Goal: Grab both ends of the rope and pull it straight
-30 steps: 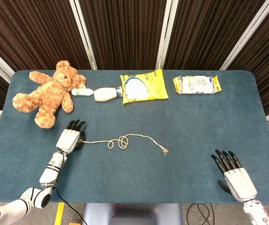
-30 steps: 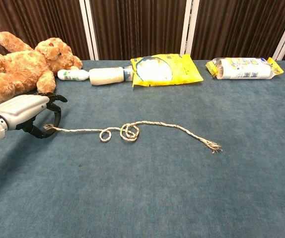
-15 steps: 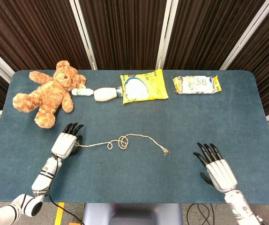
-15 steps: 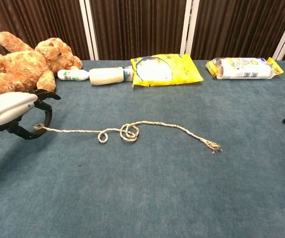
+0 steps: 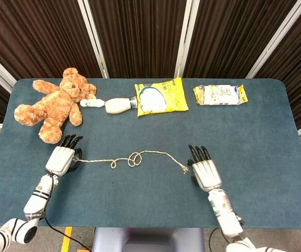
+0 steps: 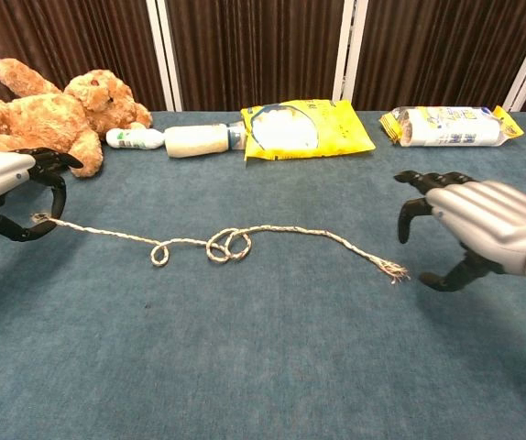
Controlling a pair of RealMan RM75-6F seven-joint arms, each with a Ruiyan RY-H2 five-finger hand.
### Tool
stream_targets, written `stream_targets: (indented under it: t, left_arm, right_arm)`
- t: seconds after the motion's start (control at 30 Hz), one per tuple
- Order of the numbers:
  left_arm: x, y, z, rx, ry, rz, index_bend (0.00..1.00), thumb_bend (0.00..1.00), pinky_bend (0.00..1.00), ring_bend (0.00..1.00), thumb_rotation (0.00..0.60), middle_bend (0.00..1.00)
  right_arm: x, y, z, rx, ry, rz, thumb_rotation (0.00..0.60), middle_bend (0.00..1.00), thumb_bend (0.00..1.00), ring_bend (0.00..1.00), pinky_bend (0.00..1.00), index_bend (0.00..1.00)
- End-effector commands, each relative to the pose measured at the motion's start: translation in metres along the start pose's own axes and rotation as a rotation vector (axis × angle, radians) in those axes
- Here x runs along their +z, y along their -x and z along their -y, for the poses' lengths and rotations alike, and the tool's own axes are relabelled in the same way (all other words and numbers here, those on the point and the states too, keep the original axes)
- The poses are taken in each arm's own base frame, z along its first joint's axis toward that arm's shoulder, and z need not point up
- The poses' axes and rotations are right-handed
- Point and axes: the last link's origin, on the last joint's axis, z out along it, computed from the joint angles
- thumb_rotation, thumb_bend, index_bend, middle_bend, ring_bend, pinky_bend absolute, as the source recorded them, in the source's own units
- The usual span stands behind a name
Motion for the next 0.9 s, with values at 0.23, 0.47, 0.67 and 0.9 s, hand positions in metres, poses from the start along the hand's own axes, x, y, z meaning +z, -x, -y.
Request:
stream_targets:
  t: [0.23,0.47,0.67,0.9]
  left_arm:
    - [0.002,-0.004,0.005,0.000,-0.005,-0.007,0.63,0.43,0.09,0.00,0.600,0.10]
    - [0.002,-0.005,0.010,-0.003,-0.013,-0.008,0.63,0.43,0.09,0.00,0.600,0.10]
    - [0.004,-0.006,0.011,-0.006,-0.013,-0.009,0.63,0.43,0.09,0.00,0.600,0.10]
    - [0.005,-0.006,0.011,-0.007,-0.013,-0.009,0.63,0.43,0.09,0.00,0.600,0.10]
  right_arm:
    - [0.031,0.007,0.034,-0.003,0.034,0.038,0.600,0.00,0.36,0.00,0.00,0.52]
    - [0.044,0.012,0.033,-0.017,0.084,0.045,0.600,0.00,0.36,0.00,0.00,0.53]
    - [0.050,0.013,0.027,-0.019,0.112,0.053,0.600,0.00,0.36,0.00,0.00,0.54]
    - [0.052,0.016,0.024,-0.030,0.121,0.073,0.600,0.03,0.41,0.00,0.00,0.58]
